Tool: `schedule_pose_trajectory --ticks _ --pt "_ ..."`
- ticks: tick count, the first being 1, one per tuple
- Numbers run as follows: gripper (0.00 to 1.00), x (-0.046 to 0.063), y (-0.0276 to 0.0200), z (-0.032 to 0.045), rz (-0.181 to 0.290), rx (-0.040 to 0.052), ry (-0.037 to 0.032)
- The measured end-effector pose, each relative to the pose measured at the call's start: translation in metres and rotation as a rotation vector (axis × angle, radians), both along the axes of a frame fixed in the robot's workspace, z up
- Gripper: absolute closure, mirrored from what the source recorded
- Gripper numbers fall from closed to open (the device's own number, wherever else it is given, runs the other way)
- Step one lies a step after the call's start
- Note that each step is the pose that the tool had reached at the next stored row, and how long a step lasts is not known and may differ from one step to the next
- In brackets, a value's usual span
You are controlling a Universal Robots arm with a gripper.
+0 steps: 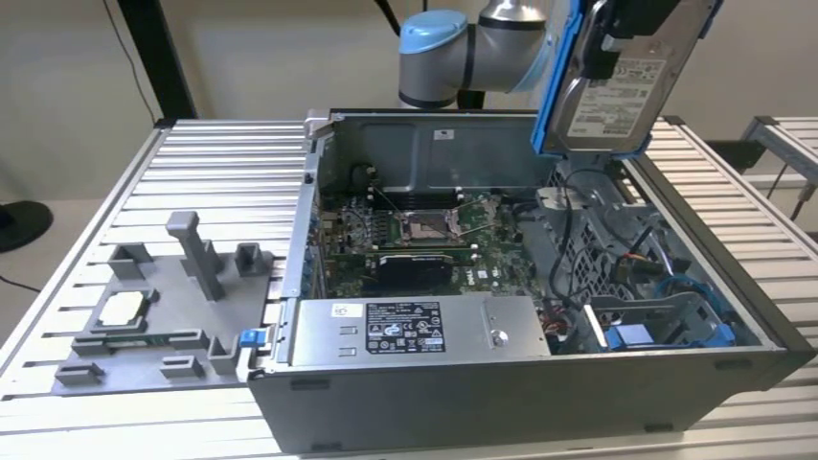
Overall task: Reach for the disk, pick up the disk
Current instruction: 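Pick up the disk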
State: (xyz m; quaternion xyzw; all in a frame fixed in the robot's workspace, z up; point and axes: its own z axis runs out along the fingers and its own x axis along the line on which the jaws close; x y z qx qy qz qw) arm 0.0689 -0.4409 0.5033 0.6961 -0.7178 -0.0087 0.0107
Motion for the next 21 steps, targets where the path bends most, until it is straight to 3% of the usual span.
schedule_pose_trajectory --ticks 12,21 --pt "1.0 0.0 -0.0434 -0.0013 -0.003 -0.0001 0.0011" --pt "1.0 0.0 -0.07 -0.0023 -0.007 -0.0004 0.0027"
